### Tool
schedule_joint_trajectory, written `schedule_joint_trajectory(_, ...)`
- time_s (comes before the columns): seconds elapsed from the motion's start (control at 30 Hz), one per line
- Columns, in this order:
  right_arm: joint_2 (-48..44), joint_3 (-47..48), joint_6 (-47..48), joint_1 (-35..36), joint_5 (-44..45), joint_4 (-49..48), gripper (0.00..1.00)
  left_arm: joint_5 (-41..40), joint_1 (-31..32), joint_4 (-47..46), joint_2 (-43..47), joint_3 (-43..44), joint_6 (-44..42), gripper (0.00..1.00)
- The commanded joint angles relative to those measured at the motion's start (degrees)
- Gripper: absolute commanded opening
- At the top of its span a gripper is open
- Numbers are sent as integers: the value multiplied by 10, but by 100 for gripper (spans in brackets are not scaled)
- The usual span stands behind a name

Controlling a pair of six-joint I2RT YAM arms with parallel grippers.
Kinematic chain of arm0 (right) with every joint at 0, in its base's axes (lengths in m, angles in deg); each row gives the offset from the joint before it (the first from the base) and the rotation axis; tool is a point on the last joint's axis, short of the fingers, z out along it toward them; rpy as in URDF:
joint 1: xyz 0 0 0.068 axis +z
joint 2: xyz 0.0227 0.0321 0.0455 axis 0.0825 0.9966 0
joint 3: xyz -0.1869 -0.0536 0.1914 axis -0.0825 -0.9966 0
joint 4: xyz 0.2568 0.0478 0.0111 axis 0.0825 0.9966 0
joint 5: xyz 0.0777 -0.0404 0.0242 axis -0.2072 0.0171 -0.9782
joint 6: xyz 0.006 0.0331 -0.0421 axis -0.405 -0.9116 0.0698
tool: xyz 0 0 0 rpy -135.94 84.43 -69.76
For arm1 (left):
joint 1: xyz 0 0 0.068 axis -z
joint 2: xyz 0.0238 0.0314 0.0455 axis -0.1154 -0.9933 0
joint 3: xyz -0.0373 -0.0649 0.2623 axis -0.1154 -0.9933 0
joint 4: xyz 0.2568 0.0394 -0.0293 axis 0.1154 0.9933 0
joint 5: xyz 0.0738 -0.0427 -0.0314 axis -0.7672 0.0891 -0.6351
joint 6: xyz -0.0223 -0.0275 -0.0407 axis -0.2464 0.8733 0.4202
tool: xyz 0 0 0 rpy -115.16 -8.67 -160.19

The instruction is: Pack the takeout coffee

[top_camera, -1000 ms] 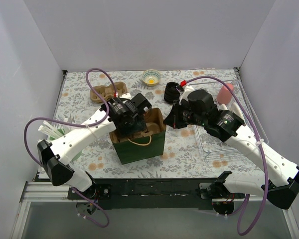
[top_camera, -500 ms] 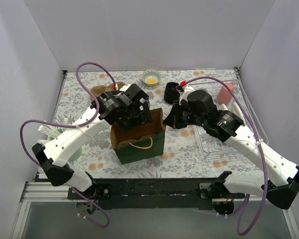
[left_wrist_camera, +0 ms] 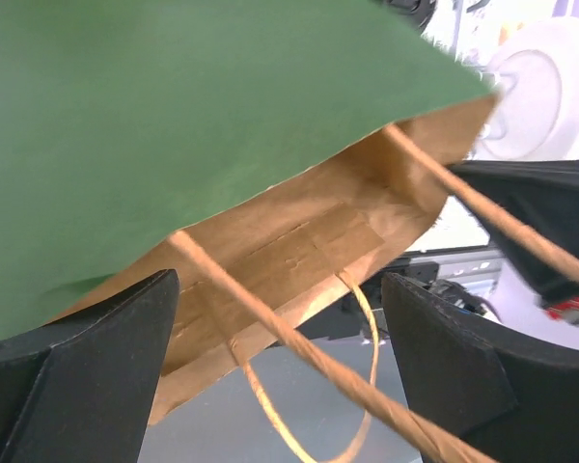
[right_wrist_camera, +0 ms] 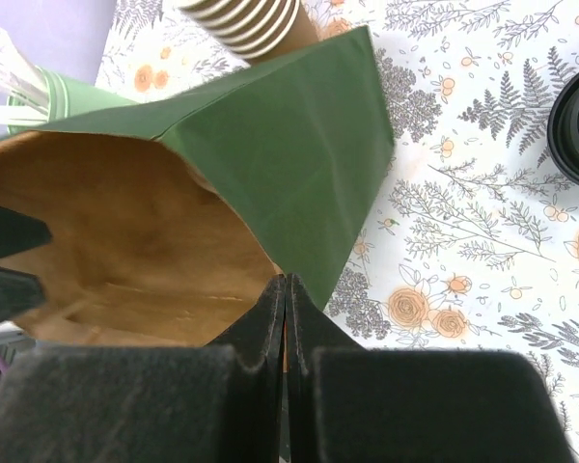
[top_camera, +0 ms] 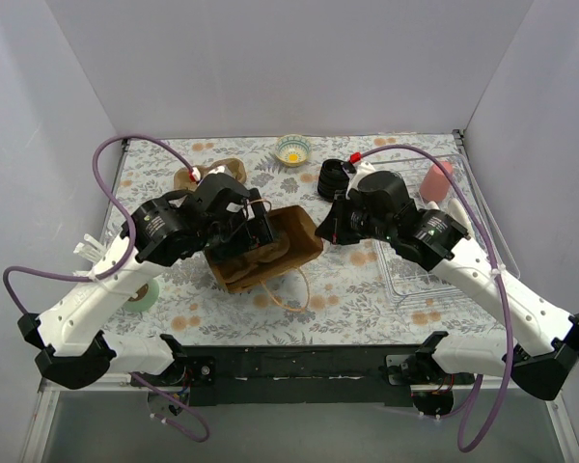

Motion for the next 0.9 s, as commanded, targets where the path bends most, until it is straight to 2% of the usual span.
schedule_joint_trajectory(0.0,3,41,-6,4,16,-3,1,10,0,-11,14,-23,-16,86)
schedule_joint_trajectory(0.1,-7,43,17,4,3,-23,1,17,0,-19,13,-26,-17,86)
schedule_joint_trajectory(0.2,-16,52,41,4,-21,-26,13,27,0,-27,12,-32,-15,86)
schedule_joint_trajectory(0.23,-23,50,48,5,-28,-30,22,29,0,-29,12,-33,-14,86)
schedule_joint_trajectory(0.33,-40,37,71,4,-42,-47,36,32,0,-32,11,-40,-12,86)
schedule_joint_trajectory(0.43,-44,31,90,4,-42,-53,47,36,0,-33,5,-42,-12,86)
schedule_joint_trajectory(0.53,-33,35,105,4,-46,-46,52,39,0,-31,-2,-39,-12,86)
schedule_joint_trajectory(0.7,-30,32,85,4,-68,-35,55,48,0,-30,-10,-39,-17,86)
schedule_joint_trajectory(0.87,-40,37,73,4,-50,-20,56,61,0,-11,-32,-25,-30,86)
